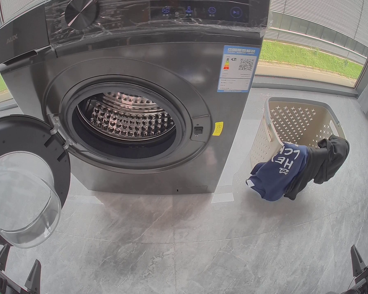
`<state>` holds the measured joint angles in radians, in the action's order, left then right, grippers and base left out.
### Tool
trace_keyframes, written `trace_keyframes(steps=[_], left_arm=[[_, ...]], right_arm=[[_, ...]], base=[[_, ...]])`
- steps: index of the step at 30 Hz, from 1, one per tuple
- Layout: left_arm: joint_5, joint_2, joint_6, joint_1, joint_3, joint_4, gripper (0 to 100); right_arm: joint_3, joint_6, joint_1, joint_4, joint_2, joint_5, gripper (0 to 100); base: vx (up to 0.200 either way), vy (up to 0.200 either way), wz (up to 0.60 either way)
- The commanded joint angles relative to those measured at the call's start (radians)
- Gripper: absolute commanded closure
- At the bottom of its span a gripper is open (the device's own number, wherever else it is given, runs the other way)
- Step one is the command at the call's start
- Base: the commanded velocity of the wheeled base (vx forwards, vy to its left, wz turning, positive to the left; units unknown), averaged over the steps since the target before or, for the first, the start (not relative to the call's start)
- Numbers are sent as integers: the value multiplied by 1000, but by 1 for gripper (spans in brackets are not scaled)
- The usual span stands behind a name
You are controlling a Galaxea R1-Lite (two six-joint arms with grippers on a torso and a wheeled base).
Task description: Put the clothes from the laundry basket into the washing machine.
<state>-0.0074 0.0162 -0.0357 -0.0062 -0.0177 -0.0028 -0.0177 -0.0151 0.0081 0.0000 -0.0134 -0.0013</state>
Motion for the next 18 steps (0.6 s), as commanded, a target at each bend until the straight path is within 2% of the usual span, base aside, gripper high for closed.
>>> trace_keyframes(steps=[1, 7, 18], left_arm=[[0, -16, -1, 0, 16, 0, 0], [0, -16, -1, 0, 18, 0, 0], [0, -16, -1, 0, 16, 0, 0]], right_arm=[[16, 0, 0, 0, 13, 0, 0], [16, 0, 0, 0, 13, 0, 0], [16, 0, 1, 0, 13, 0, 0]], base=[[0, -200, 0], [0, -200, 0], [0, 0, 0]])
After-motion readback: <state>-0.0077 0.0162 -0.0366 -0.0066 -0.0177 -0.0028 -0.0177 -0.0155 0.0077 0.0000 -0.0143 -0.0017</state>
